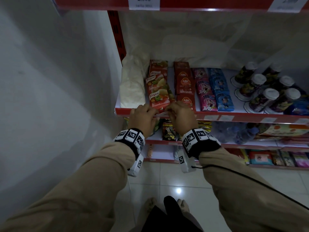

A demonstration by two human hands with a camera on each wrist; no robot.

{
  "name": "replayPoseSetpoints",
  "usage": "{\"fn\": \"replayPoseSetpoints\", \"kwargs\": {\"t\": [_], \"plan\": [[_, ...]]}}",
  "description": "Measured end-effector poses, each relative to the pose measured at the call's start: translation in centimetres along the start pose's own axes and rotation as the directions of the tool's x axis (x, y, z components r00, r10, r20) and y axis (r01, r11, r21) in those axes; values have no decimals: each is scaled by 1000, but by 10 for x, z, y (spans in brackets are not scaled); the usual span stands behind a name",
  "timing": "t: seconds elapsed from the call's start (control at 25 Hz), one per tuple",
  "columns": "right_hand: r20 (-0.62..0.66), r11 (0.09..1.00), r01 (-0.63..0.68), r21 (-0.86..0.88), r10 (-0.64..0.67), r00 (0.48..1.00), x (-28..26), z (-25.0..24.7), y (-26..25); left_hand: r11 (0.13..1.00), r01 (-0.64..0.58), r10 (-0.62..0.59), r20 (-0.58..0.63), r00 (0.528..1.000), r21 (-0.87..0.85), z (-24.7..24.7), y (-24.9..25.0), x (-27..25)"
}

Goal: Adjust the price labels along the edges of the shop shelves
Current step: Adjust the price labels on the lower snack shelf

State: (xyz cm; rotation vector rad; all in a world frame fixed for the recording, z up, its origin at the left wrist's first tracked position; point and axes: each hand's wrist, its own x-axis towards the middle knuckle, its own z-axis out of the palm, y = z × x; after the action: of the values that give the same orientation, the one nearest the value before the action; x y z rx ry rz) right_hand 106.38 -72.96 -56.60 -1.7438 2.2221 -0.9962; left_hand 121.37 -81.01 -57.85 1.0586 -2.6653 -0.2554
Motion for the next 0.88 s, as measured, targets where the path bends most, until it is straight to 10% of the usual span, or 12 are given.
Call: {"fn": "replayPoseSetpoints", "kwargs": {"t": [0.48,0.88], "plan": [[182,915,105,-390,-35,983,-7,5,2,992,-2,-4,48,999,124,0,5,-4],[251,910,130,-394,-29,968,-6,-4,4,985,40,-53,73,996,167,-2,11,-3]]}}
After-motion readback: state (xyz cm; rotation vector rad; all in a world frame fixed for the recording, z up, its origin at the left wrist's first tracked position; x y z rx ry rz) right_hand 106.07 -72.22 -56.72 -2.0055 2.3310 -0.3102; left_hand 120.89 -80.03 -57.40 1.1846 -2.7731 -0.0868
